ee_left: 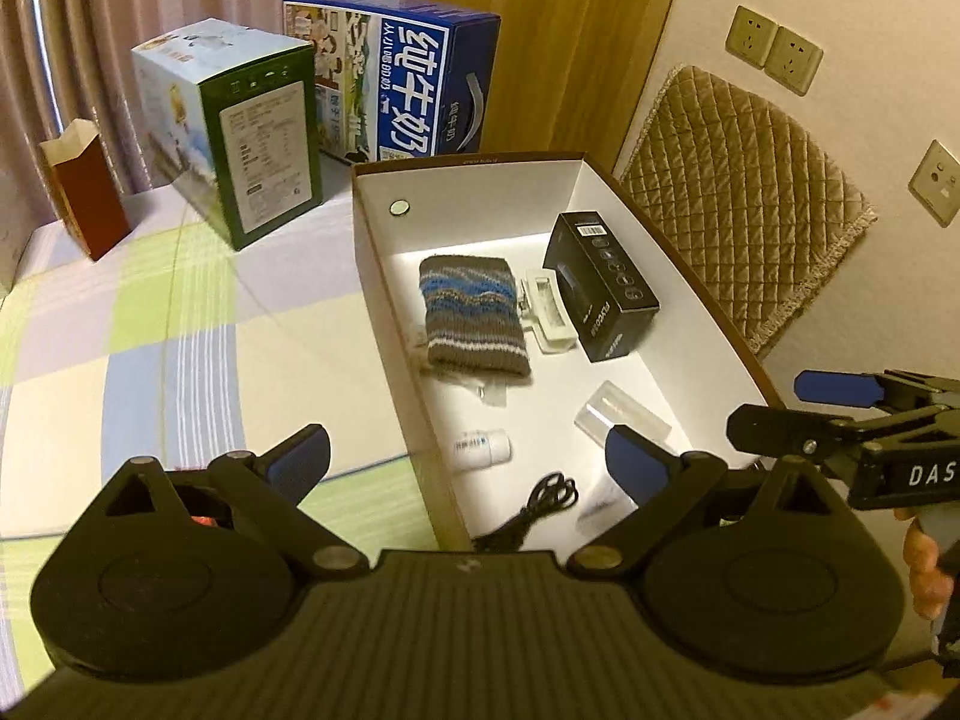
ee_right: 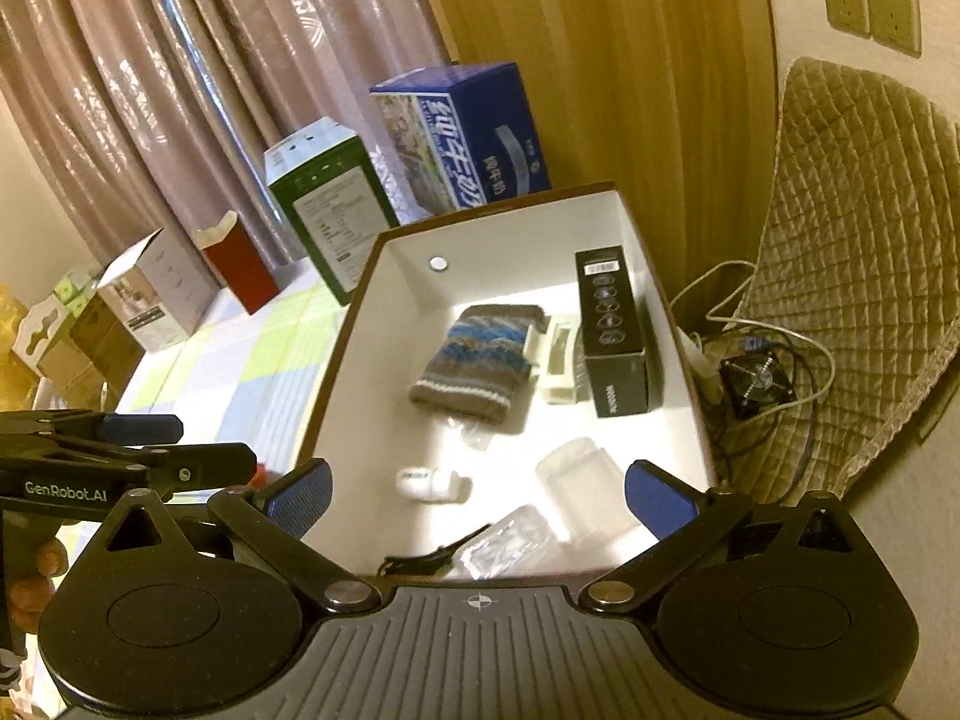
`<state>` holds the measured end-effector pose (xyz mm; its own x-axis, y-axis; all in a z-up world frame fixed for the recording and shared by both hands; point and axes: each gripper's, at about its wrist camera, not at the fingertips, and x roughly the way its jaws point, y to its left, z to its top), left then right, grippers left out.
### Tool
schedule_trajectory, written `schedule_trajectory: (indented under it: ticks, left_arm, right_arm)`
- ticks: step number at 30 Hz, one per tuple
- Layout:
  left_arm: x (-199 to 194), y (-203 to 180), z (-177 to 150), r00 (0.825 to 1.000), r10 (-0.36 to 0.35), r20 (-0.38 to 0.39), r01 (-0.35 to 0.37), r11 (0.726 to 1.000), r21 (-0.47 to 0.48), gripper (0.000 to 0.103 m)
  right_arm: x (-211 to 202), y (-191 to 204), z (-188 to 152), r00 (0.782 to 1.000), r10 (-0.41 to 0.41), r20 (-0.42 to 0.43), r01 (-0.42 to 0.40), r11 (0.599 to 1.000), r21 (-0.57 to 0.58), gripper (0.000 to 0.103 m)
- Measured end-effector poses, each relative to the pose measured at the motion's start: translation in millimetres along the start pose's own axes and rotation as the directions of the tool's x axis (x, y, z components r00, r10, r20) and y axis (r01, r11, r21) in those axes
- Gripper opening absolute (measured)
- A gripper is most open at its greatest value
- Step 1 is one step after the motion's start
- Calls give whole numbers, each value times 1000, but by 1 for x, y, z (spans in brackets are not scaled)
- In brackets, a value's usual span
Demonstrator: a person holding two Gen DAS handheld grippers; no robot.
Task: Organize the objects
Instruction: 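Withdraw both tools from the box back over the table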
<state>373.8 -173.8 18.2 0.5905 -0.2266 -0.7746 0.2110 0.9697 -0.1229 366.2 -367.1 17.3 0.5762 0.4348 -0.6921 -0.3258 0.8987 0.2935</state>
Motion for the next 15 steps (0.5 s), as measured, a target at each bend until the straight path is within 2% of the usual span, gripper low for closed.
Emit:
schedule_trajectory:
  ticks: [15]
  left_arm:
    - [-49, 25, -54, 1000, 5, -4, -5, 998, -58, 97]
  right_arm:
    - [-15, 43, -44, 1000, -7, -29, 7, 1000, -4, 101]
